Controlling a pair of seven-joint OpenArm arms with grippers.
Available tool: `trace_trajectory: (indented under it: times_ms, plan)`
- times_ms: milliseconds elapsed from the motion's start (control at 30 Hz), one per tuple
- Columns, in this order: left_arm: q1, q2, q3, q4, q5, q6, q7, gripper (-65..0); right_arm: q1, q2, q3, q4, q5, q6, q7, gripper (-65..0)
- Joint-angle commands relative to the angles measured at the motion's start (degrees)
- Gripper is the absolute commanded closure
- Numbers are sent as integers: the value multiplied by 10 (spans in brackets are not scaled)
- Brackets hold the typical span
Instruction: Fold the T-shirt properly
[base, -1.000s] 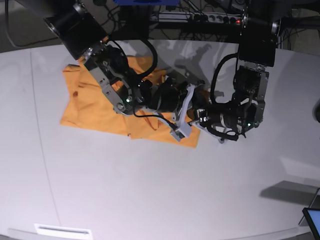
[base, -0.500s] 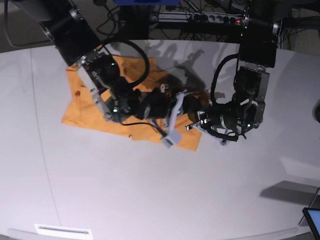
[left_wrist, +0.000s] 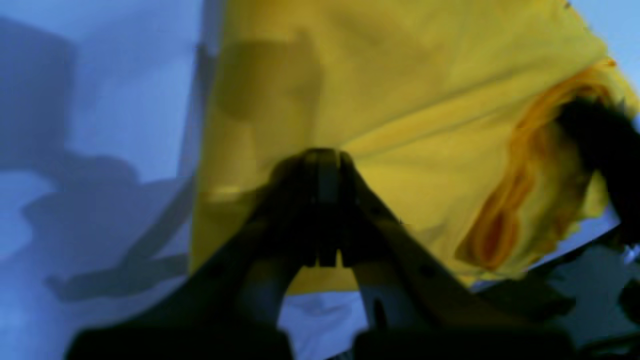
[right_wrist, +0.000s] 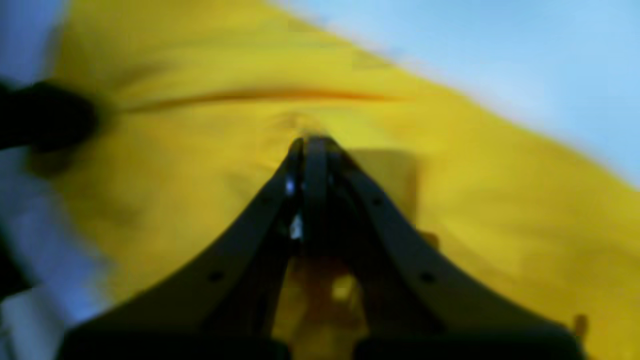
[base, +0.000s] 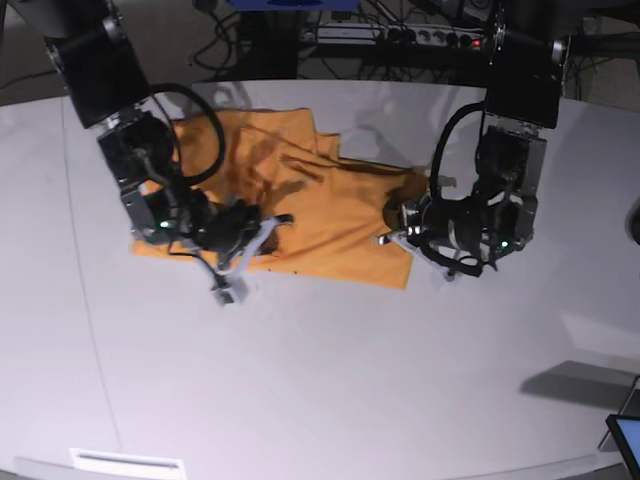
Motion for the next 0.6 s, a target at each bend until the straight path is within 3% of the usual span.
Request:
trace_trajectory:
  times_ms: [0, 133, 267, 433, 567]
  plan:
    - [4, -9, -3, 1, 10, 7, 3, 0, 4, -6, 1, 20, 7, 2, 6, 0]
    - [3, -10, -3, 7, 10, 7, 3, 0, 5, -2, 4, 30, 7, -6, 6, 0]
    - [3, -10, -3, 0, 10, 7, 3, 0, 5, 14, 1, 54, 7, -46, 4, 0]
    - [5, -10, -3, -1, 10, 7, 3, 0, 7, 18, 5, 134, 7, -78, -43, 0]
    - [6, -10, -3, 2, 10, 7, 3, 0, 20, 13, 5, 200, 9, -140, -88, 0]
